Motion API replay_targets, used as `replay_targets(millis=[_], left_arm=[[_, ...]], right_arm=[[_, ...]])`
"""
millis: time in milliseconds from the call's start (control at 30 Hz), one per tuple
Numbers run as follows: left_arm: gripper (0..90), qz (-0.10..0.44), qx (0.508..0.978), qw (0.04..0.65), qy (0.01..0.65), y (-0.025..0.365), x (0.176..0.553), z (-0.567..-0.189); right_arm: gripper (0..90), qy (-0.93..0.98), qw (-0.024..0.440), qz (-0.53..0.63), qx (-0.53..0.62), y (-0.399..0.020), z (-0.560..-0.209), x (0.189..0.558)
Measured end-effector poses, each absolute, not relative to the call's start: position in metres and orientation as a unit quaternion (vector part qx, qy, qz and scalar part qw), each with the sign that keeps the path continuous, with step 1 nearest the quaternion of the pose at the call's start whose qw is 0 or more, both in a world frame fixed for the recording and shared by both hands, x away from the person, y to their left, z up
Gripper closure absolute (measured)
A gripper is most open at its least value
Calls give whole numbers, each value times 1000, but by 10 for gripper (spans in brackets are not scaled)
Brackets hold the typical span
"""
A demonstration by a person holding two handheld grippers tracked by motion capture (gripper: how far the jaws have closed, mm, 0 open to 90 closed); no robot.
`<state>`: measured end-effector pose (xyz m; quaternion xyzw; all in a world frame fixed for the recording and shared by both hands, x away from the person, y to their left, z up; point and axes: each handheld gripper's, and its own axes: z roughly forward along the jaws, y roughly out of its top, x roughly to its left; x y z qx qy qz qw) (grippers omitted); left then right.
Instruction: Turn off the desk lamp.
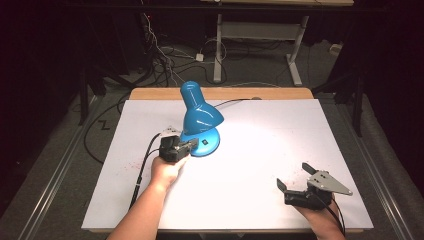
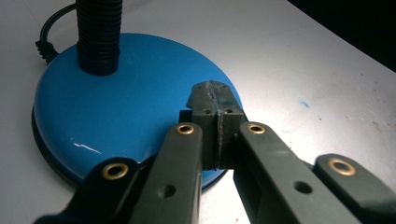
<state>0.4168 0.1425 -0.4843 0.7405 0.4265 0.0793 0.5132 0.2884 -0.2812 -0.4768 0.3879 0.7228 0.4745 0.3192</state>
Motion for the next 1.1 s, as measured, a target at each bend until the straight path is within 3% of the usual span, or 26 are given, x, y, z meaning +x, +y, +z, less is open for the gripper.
replay_targets(millis=[233,900,933,1100], left_arm=[[880,77,746,508,425,137,422,-487],[880,30,702,542,461,127,438,-496],[880,33,723,528,444,130,439,-495],[879,40,730,521,441,124,438,-495]], right_arm=[[1,723,317,475,390,-281,-477,289],[1,721,318,477,390,-282,-476,287],[1,721,318,477,389,-282,-476,287],[1,721,318,477,389,-281,-476,288]])
